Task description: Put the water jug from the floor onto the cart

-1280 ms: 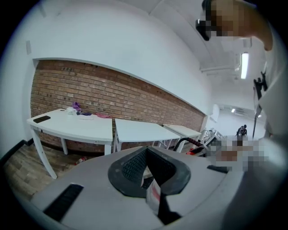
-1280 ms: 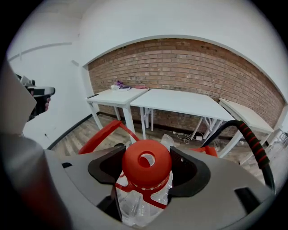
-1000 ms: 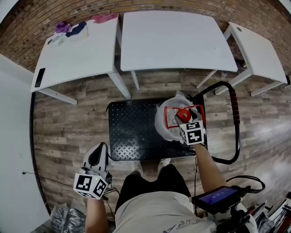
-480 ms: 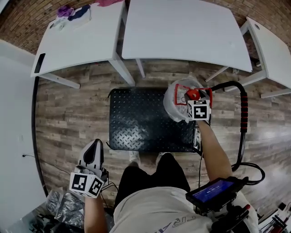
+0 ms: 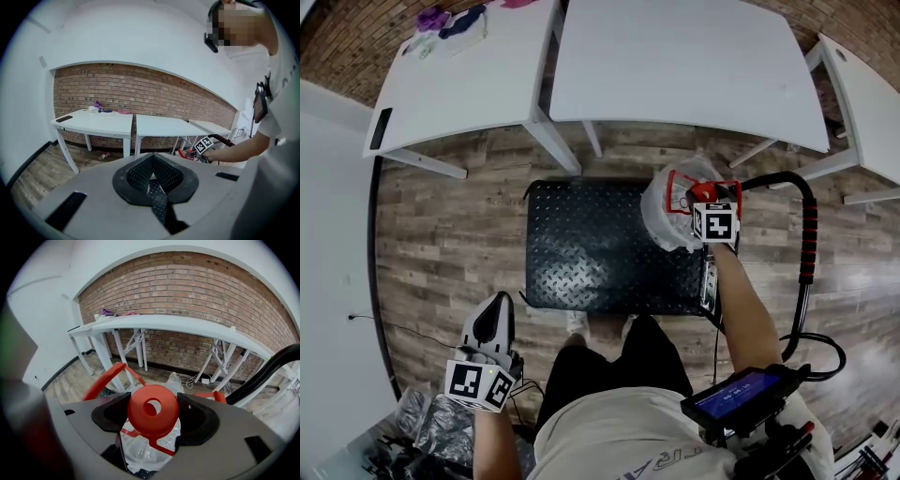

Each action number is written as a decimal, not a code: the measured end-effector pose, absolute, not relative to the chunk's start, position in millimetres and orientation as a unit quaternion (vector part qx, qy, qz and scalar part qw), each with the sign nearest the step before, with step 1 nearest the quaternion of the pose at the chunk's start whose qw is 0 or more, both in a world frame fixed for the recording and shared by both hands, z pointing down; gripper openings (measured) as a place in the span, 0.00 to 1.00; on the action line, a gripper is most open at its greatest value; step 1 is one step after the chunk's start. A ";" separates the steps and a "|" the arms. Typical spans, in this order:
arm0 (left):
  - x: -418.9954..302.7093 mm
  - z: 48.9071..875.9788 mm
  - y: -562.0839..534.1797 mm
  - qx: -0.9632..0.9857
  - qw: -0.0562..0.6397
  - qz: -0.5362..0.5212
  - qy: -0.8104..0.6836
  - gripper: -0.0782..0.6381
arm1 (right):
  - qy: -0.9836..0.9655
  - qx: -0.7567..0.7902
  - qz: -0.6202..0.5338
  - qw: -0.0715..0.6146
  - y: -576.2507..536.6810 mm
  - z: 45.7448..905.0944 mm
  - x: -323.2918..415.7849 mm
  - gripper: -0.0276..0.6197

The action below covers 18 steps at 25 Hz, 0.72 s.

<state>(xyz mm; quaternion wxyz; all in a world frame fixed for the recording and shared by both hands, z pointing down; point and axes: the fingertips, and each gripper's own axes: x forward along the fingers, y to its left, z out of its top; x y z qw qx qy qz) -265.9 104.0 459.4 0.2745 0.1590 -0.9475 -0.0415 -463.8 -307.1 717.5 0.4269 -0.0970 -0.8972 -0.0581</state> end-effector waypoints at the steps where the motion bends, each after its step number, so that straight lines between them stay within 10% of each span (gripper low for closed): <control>1: -266.1 459.3 104.2 0.159 0.275 -0.042 -0.947 0.11 | -0.898 -0.093 -0.054 0.427 -308.7 717.9 -462.7 0.53; 12: -266.1 471.4 102.3 0.179 0.286 -0.051 -0.940 0.11 | -0.908 -0.080 -0.053 0.408 -319.4 713.7 -456.7 0.53; 18: -271.6 467.1 118.2 0.199 0.275 -0.059 -0.939 0.11 | -0.951 -0.075 -0.089 0.288 -299.1 616.0 -441.3 0.53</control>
